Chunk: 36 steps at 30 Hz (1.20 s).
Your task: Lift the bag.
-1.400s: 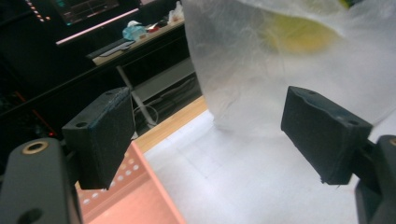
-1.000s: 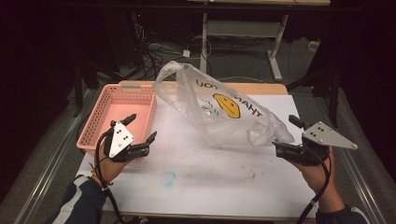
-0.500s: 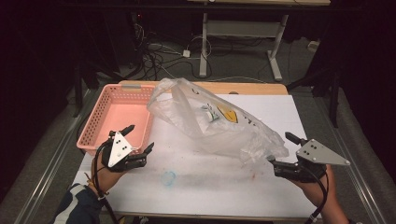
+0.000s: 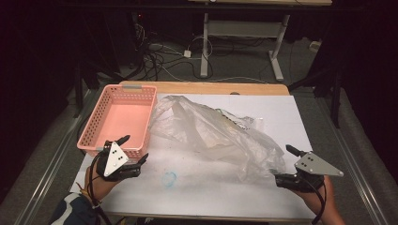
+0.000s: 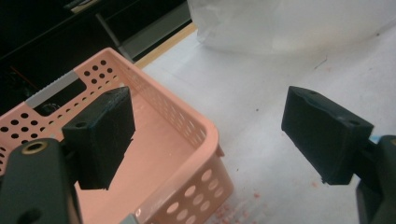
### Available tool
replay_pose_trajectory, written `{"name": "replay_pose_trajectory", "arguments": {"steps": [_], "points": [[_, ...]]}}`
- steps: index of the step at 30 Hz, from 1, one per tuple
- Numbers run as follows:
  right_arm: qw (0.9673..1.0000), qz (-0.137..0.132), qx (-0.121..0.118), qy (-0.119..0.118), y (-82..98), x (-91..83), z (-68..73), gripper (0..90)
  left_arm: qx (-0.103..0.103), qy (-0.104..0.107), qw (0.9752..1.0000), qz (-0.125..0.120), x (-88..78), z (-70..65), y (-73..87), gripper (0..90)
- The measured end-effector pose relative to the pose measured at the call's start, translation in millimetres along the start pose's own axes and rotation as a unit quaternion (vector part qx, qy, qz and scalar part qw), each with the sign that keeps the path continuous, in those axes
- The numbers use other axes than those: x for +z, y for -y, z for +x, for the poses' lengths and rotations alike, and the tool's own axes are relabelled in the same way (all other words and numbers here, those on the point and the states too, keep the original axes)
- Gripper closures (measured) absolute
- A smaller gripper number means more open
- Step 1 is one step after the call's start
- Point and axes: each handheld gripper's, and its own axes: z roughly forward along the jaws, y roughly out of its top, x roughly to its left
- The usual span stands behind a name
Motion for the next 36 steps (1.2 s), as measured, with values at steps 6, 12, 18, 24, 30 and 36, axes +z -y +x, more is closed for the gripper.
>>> {"name": "replay_pose_trajectory", "arguments": {"steps": [6, 12, 18, 24, 30, 36], "points": [[1.0, 0.006, 0.007, 0.003, 16.5, 5.2, -2.7, 16.8, -0.004, 0.004, 0.9999, 0.011, -1.0, -4.4, 9.0, 17.0], [0.9998, 0.019, 0.007, 0.0, 30.7, 9.6, -1.1, 16.8, 0.001, 0.001, 0.9998, 0.018, -3.0, -9.2, 16.8, 17.0], [0.9998, 0.019, 0.004, -0.001, 32.1, 10.9, 0.4, 17.0, 0.0, 0.01, 0.9997, 0.023, -0.4, -11.0, 17.1, 17.0], [0.9998, 0.018, -0.005, 0.002, 30.3, 10.9, 2.9, 17.1, 0.003, 0.01, 0.9997, 0.023, -1.1, -9.7, 18.2, 17.0], [0.9998, 0.015, -0.012, 0.002, 28.5, 10.5, 6.0, 17.6, -0.003, 0.009, 0.9998, 0.019, -4.0, -7.8, 18.5, 17.0], [0.9998, 0.017, -0.012, -0.003, 27.7, 11.8, 6.7, 17.6, -0.004, 0.011, 0.9997, 0.024, -2.3, -7.4, 18.9, 17.0]]}}
